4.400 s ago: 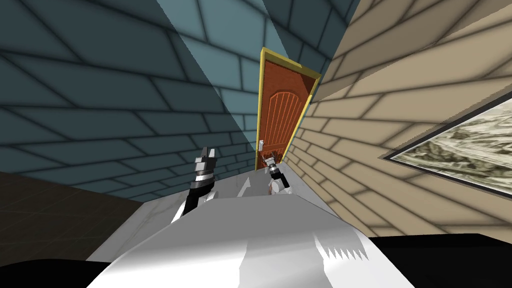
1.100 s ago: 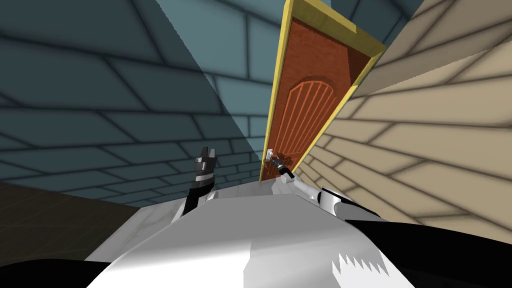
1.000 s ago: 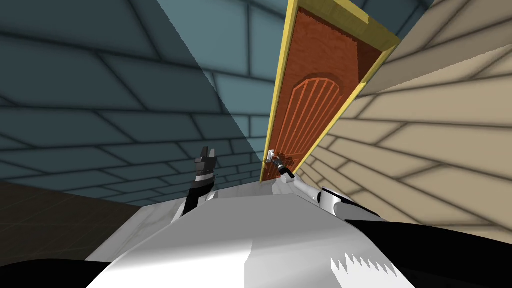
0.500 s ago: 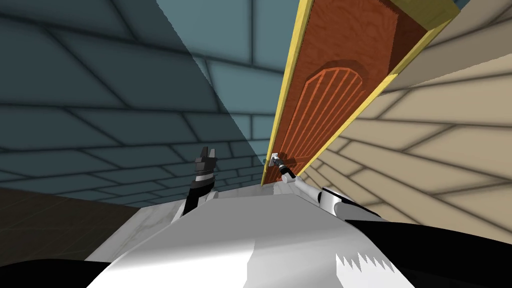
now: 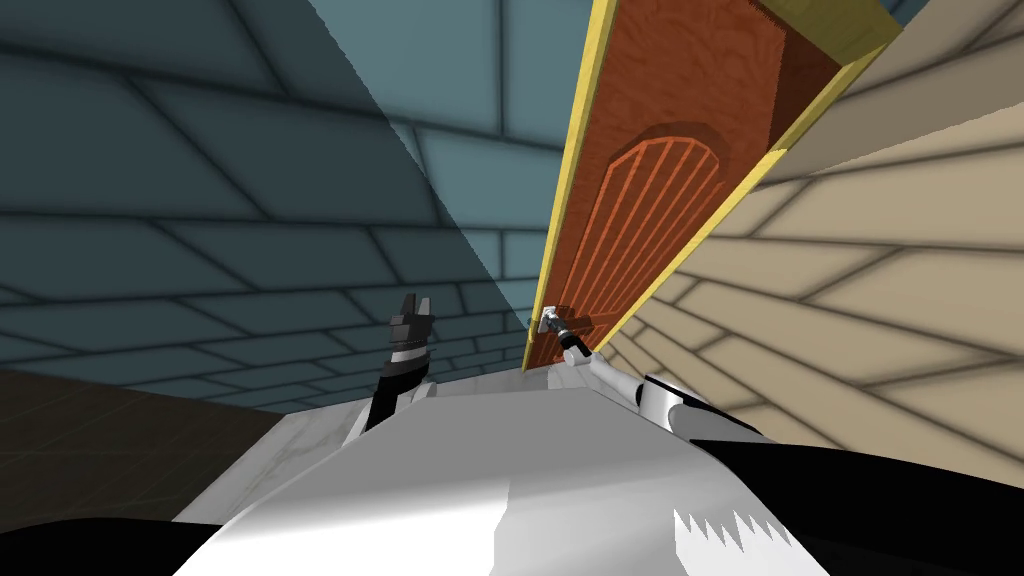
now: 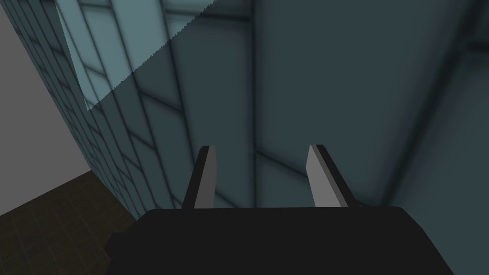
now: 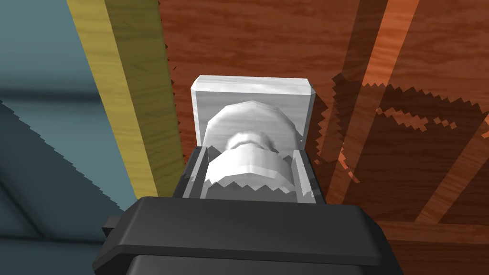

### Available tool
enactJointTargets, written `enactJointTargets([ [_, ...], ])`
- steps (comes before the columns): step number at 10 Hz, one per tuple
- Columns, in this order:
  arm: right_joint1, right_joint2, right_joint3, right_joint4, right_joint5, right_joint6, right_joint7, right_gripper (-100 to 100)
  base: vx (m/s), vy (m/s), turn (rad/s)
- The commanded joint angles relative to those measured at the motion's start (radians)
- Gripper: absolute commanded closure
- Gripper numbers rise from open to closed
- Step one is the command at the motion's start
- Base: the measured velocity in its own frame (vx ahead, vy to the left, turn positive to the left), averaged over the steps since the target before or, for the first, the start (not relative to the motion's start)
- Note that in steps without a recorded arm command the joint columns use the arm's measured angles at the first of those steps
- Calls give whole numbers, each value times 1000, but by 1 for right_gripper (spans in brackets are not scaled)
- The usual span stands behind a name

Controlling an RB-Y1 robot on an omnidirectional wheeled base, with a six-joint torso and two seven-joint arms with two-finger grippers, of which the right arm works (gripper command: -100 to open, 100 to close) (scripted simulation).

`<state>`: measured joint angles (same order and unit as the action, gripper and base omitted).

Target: Pull the door open

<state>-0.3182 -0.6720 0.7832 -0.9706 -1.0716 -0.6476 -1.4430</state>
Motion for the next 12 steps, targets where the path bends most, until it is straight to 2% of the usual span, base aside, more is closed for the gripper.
enactJointTargets([
  [1, 11, -34, 26, -5, -1, -30, -32, 100, -79, -28, 142],
  [2, 15, -47, 36, -7, -1, -41, -44, 100, -135, -36, 142],
  [3, 25, -77, 60, -12, -2, -67, -72, 100, -155, -63, 136],
  [9, 59, -179, 139, -28, -4, -156, -168, 100, -115, -43, 112],
  [12, 74, -224, 174, -35, -6, -195, -210, 100, -93, -28, 97],
])
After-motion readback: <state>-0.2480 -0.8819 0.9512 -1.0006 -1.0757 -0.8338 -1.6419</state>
